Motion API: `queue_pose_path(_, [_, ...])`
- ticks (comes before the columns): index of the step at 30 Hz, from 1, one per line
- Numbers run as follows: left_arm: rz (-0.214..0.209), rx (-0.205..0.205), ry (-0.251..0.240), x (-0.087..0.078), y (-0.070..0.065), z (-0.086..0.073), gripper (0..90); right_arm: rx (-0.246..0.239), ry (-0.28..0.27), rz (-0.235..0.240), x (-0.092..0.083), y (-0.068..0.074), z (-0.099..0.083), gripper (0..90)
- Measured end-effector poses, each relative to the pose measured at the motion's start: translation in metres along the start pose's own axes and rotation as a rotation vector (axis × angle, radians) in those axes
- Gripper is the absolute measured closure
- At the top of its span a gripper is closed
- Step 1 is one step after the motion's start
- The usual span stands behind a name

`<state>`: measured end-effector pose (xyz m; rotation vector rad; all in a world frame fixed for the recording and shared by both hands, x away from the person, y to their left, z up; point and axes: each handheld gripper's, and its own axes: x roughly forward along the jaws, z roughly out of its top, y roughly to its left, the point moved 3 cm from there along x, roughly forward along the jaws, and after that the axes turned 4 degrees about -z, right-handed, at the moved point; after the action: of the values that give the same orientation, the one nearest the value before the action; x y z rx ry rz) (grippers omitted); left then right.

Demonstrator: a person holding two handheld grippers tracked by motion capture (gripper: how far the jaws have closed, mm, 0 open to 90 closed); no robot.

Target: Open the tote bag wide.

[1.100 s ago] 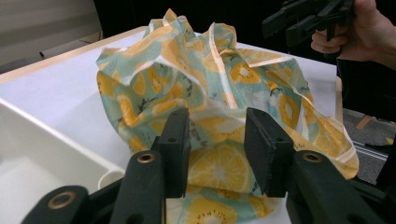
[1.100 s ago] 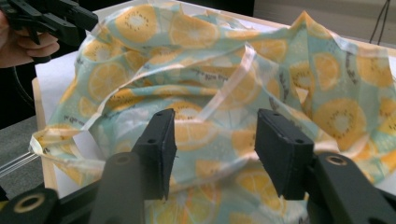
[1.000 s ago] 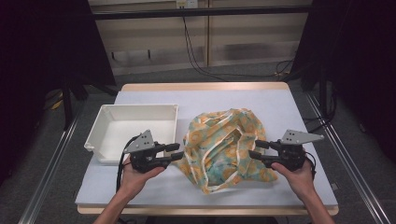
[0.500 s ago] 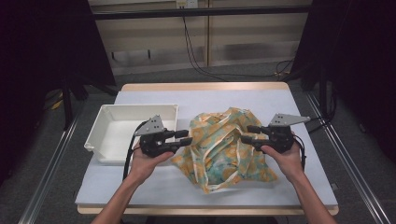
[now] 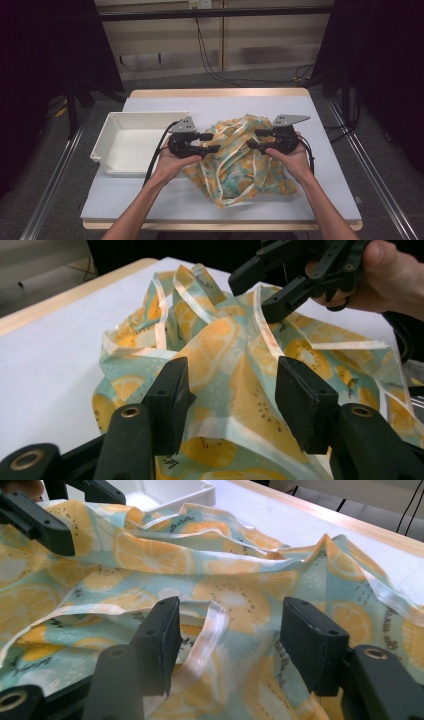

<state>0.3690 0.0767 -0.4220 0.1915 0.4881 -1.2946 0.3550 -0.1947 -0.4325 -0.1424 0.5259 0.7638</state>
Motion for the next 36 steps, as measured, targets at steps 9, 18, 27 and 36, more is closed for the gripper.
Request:
queue_pose_path(9, [-0.002, -0.034, 0.007, 0.002, 0.005, -0.002, 86.9, 0.033, -0.014, 0.097, 0.006, 0.009, -0.002, 86.1])
queue_pose_path(18, [0.03, -0.074, -0.015, -0.005, 0.017, -0.002, 89.7, 0.02, -0.053, 0.219, -0.035, 0.04, -0.011, 89.5])
queue_pose_path(27, [0.029, -0.097, -0.019, -0.004, 0.022, -0.004, 89.6, 0.054, -0.06, 0.29, -0.071, 0.061, -0.043, 89.7])
queue_pose_path(36, [0.055, -0.124, -0.02, -0.007, 0.029, -0.006, 89.6, 0.093, -0.047, 0.321, -0.096, 0.068, -0.073, 89.8])
